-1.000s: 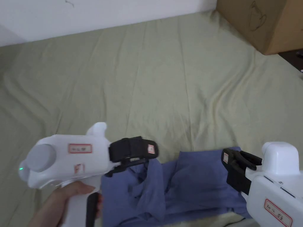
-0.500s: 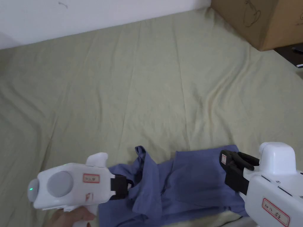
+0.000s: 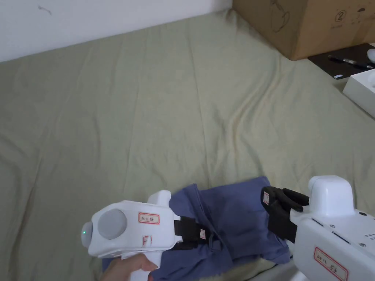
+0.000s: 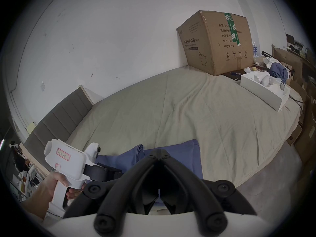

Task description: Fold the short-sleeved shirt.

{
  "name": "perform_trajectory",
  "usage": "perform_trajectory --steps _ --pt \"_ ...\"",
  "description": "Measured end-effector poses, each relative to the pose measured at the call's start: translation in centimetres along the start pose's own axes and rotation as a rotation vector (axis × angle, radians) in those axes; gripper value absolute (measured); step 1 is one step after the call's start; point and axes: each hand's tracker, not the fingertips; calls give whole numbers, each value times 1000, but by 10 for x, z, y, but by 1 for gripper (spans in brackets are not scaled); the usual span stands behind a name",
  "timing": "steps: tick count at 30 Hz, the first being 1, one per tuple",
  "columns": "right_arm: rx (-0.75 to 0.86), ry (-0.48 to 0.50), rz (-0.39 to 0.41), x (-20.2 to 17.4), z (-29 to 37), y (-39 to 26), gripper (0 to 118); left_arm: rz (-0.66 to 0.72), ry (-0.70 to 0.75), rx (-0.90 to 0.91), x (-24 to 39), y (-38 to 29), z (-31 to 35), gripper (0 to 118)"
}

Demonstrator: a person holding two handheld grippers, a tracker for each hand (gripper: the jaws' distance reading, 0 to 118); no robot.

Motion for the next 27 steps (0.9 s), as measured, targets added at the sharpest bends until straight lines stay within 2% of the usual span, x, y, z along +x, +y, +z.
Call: perform_trajectory --steps 4,7,11,12,13,14,15,19,24,27 --pt "22 20 6 -3 1 5 0 52 -56 133 -9 -14 44 2" --pt "27 32 33 -12 0 8 0 107 -27 198 -32 -25 84 3" --pt "34 42 53 -23 -2 8 0 226 -16 300 -70 -49 136 25" --pt "31 48 51 -25 -3 8 0 251 -33 317 -82 -56 144 58" --pt "28 52 50 -28 -4 8 0 281 -47 336 -92 -63 151 83" --pt "22 57 51 -31 -6 8 0 318 -70 367 -104 -69 156 98" --pt "15 62 53 -33 -8 8 0 352 -103 395 -115 -76 160 104" --pt "-4 89 65 -47 -15 9 0 446 -185 406 -153 -89 157 104" --pt "-31 115 118 -66 -22 9 0 374 -277 229 -161 -69 124 104" --pt "-32 112 153 -72 -23 9 0 271 -326 152 -151 -50 101 103"
